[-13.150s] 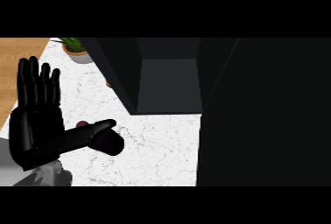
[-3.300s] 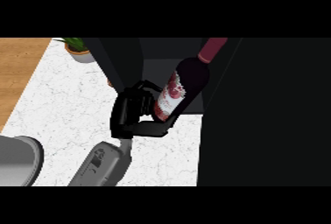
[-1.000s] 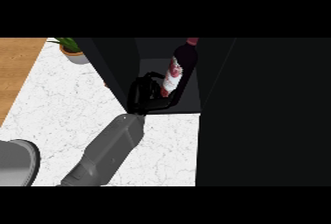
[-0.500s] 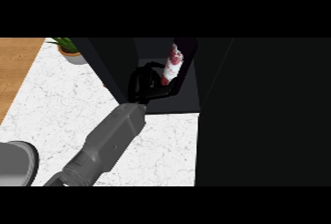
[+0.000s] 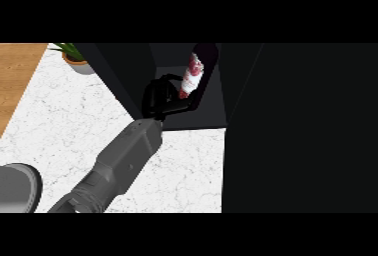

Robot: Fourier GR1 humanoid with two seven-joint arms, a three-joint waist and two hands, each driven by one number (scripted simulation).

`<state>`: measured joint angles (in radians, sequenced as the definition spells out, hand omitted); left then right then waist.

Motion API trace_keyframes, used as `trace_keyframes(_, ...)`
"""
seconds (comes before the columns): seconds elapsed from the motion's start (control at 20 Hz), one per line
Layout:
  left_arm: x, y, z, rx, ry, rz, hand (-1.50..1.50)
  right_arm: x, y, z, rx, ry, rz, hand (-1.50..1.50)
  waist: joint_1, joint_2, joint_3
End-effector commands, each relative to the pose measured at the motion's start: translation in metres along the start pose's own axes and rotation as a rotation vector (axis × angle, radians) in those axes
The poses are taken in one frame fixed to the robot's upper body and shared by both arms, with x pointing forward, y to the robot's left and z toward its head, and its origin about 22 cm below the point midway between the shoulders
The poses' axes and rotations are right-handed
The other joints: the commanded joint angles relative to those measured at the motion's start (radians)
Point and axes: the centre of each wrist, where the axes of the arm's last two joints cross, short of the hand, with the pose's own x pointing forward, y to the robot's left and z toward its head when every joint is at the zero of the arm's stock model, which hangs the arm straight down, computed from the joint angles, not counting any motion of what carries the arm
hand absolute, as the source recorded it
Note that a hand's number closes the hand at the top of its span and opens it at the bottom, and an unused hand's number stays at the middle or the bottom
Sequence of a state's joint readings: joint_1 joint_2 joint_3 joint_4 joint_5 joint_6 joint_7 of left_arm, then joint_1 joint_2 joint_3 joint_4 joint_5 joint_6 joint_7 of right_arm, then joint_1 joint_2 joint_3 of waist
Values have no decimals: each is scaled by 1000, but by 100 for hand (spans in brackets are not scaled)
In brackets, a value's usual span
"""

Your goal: Pick up the wine, place it into the cabinet and close the cabinet

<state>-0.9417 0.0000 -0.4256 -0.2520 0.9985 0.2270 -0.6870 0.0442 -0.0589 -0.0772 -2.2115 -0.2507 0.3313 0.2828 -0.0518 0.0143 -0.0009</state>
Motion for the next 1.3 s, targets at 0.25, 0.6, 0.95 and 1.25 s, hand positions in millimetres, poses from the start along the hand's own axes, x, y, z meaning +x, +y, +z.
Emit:
trace_keyframes(0.25,-4,14,-1,85,-84,14,150,-4,11,3,-5,12,9,-150,-2,2,0)
trace_keyframes(0.6,15,14,-17,47,-189,12,-150,7,5,-14,3,-3,14,-150,14,3,-1)
trace_keyframes(0.95,-10,11,9,-2,-241,18,-150,17,0,-1,-16,24,23,-150,49,-15,1)
trace_keyframes(1.25,6,16,4,-21,-233,4,-150,17,11,23,-33,21,12,-150,67,-27,2)
